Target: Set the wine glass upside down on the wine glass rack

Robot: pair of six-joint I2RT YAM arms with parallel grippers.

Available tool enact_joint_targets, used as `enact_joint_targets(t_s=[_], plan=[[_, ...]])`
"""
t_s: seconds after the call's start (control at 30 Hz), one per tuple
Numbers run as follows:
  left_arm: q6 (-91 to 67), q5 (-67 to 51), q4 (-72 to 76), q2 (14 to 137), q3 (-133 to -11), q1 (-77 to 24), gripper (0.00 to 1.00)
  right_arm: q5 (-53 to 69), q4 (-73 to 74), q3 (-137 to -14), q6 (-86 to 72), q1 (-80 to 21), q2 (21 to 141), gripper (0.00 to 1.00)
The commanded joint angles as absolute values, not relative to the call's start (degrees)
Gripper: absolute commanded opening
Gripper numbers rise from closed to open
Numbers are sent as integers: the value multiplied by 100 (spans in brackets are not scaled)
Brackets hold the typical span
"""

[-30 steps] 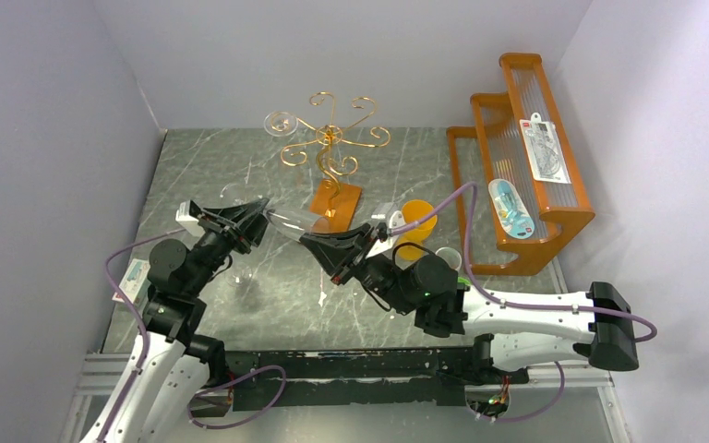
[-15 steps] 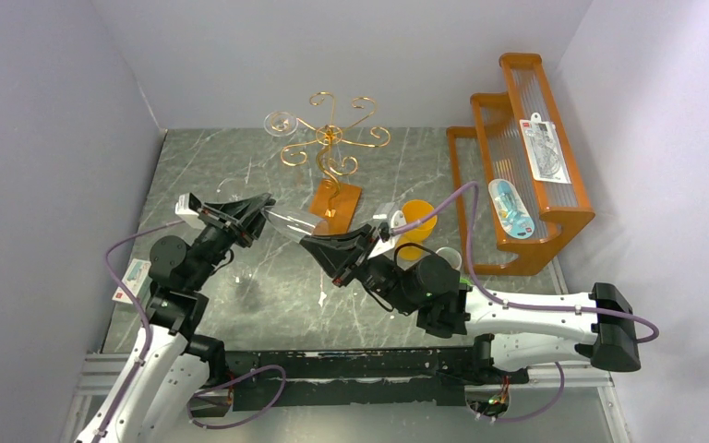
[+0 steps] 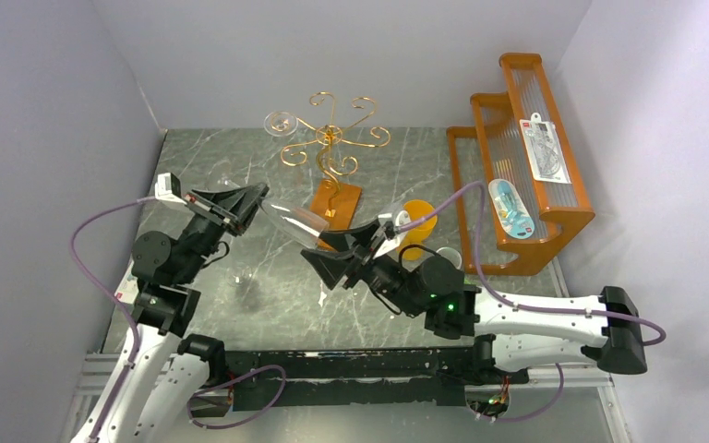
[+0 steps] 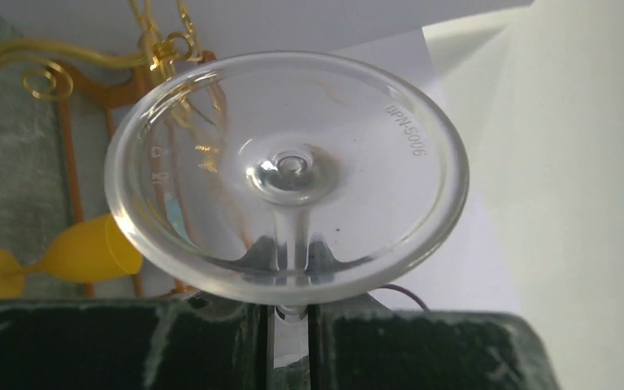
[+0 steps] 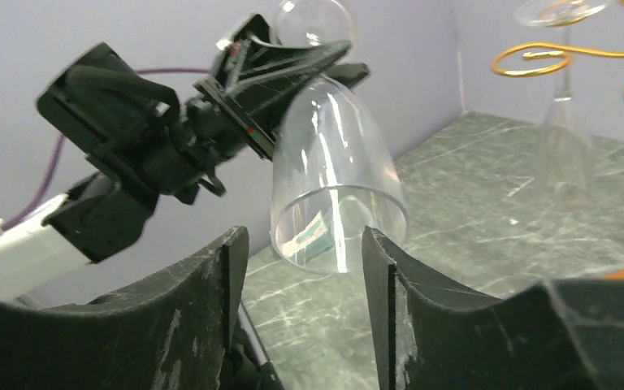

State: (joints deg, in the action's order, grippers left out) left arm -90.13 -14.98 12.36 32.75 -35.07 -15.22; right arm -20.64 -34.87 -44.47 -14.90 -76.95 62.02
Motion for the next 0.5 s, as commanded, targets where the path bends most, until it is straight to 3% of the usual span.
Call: enact_joint_targets(t_s=[0.0, 0.23, 0.47], plan=[[-7233, -1725, 1219, 3542, -4110, -1547, 5, -2450, -2923, -4232, -1404, -7677, 5730, 60], [-4367, -2361, -686, 4313, -5378, -1546, 5, -2422, -1998, -3915, -1561, -7672, 4813, 68], [-2352, -3041, -1338, 4624, -5462, -1546, 5, -2683, -1712, -3869, -1782, -7662, 4440, 69]])
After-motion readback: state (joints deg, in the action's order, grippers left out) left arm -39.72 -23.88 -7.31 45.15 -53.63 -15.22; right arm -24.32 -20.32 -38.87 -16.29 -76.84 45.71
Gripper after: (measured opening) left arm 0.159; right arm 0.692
